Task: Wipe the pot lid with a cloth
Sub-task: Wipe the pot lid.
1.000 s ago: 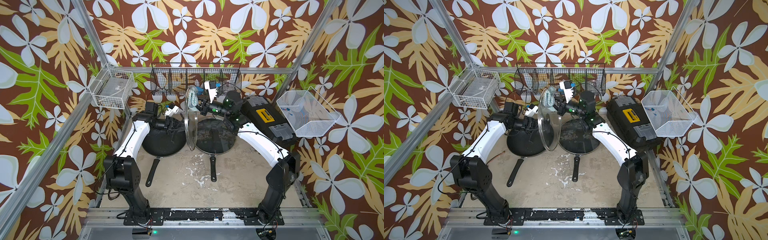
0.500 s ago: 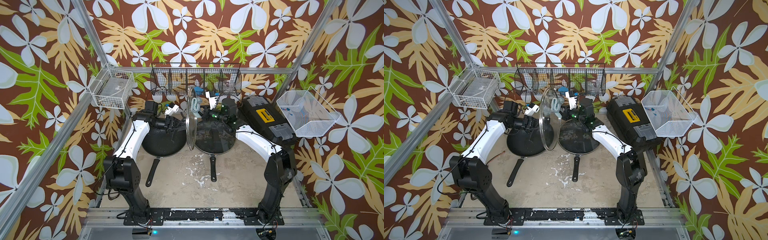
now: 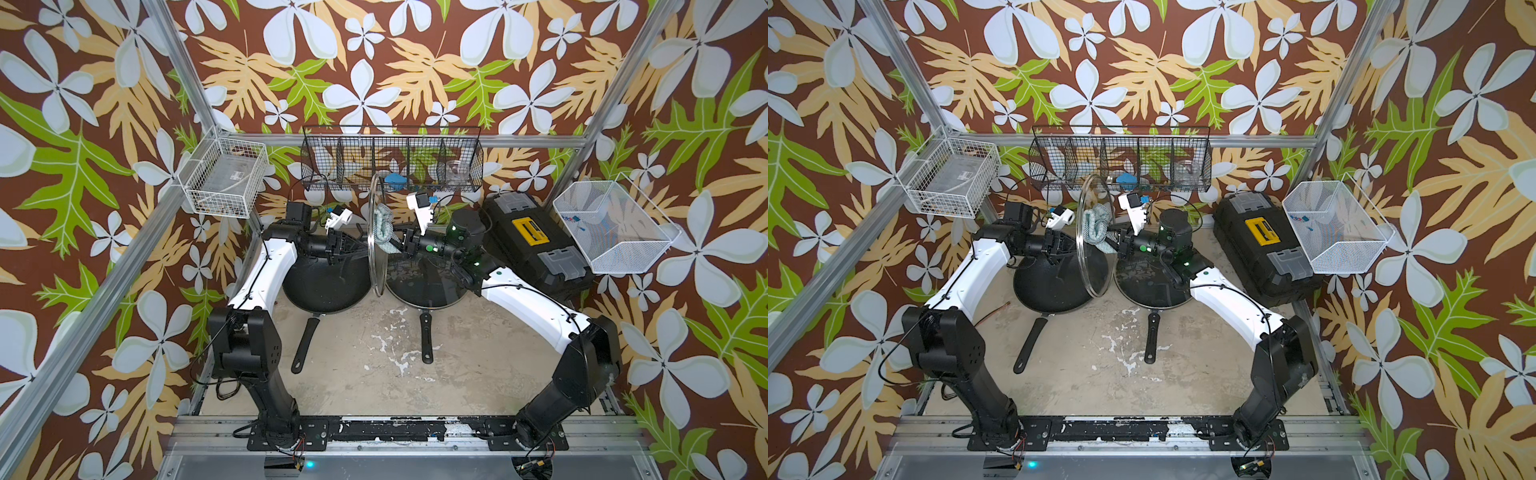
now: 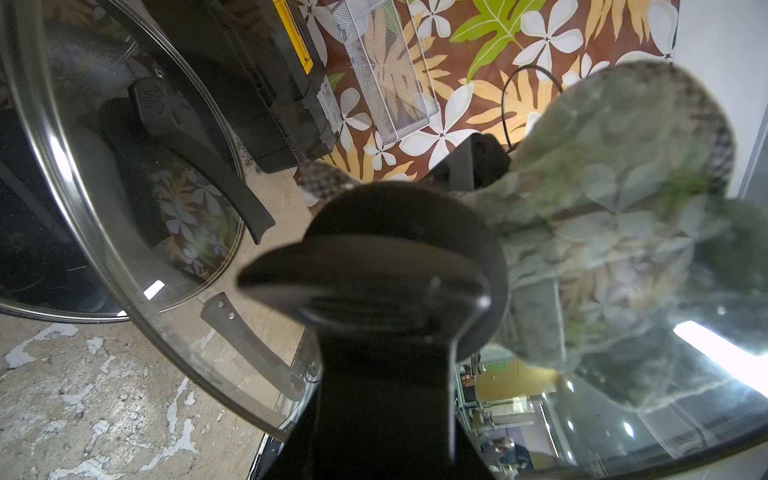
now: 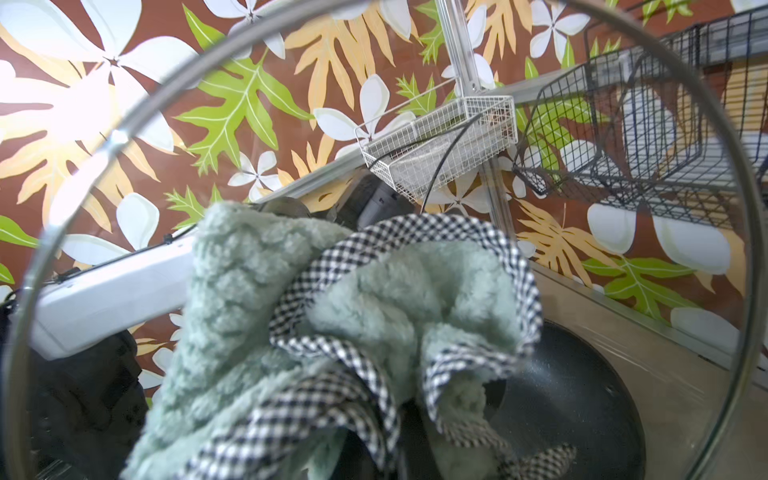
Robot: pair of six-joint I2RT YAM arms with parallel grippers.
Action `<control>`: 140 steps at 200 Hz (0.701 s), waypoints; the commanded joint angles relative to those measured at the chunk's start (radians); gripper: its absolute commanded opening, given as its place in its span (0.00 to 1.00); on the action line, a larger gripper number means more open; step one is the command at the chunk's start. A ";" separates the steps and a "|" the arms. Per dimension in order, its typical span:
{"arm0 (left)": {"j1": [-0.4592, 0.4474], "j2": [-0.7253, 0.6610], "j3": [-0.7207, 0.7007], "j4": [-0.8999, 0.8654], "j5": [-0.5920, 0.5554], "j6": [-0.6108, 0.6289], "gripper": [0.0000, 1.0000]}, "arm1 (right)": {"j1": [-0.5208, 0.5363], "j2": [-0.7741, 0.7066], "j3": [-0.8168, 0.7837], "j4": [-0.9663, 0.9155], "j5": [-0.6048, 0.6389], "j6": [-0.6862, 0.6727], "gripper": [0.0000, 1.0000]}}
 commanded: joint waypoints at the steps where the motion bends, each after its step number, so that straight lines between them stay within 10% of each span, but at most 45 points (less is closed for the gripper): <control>1: 0.001 -0.012 0.001 0.044 0.173 0.043 0.00 | 0.000 0.005 0.049 0.038 0.034 0.010 0.00; 78: 0.001 -0.064 -0.047 0.045 0.177 0.055 0.00 | -0.091 0.226 0.331 -0.114 0.142 -0.001 0.00; 140: 0.001 -0.061 0.008 0.045 0.176 0.041 0.00 | -0.108 0.240 0.215 -0.137 0.124 -0.037 0.00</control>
